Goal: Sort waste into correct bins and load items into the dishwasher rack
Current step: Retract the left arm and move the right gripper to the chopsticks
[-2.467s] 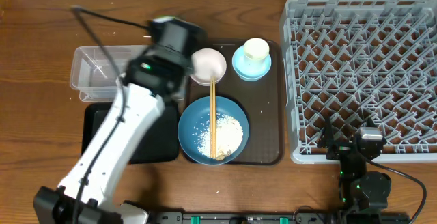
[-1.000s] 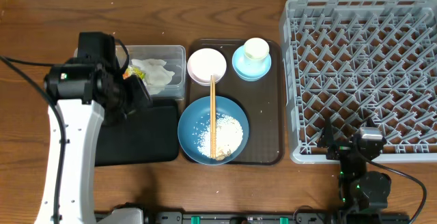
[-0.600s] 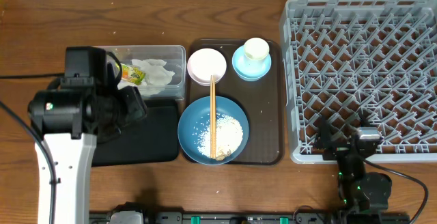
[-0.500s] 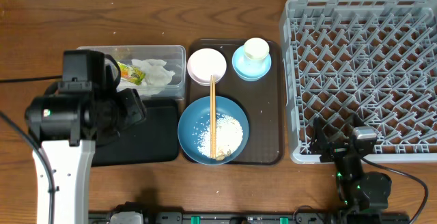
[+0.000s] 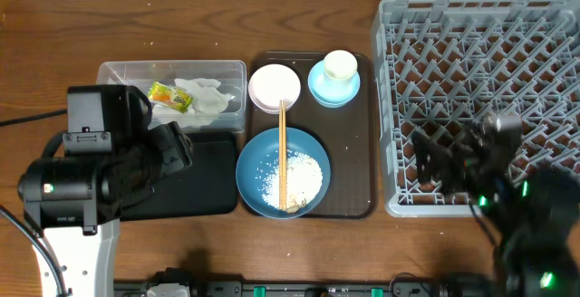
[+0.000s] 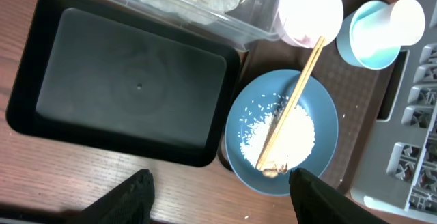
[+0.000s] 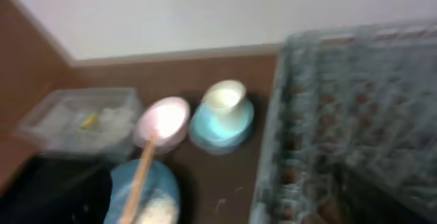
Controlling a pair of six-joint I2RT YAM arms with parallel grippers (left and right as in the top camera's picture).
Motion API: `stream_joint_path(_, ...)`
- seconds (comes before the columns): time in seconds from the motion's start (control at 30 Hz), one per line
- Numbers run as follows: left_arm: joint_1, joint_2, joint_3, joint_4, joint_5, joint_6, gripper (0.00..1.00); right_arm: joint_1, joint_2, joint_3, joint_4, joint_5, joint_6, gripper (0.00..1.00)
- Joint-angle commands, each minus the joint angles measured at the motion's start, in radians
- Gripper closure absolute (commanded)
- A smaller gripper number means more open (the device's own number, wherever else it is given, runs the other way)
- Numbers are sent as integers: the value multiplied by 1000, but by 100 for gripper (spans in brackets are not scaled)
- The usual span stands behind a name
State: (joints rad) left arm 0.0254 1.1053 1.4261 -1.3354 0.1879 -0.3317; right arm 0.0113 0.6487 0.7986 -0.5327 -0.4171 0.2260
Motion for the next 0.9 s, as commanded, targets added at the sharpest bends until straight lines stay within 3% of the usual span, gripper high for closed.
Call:
stream_joint_path(0.0,2,0,18,-3,-26,16,33,21,209,191,-103,-246,132,1)
stream_joint_path(0.13,71,-4,18,0,-23,-54,33,94,397,298,-58,-467,260,1)
stream_joint_path(0.37,192,-1,18,6,-24,-66,33,349,625,297,161,-475,259,1)
stream_joint_path(0.4,198,-1,18,3,-24,-66,28,387,659,297,187,-473,259,9)
stream_joint_path(0.43,201,-1,18,2,-24,-66,19,418,688,297,212,-470,259,29)
stream_joint_path(0.5,201,-1,18,2,-24,-66,17,489,757,297,279,-436,261,65)
stream_joint_path(0.53,201,0,18,2,-23,-66,16,530,793,297,305,-378,274,75)
stream_joint_path(0.63,201,0,18,2,-23,-66,15,626,873,297,309,-119,306,81)
stream_joint_path(0.87,201,0,18,2,-23,-66,11,777,998,297,278,366,306,79)
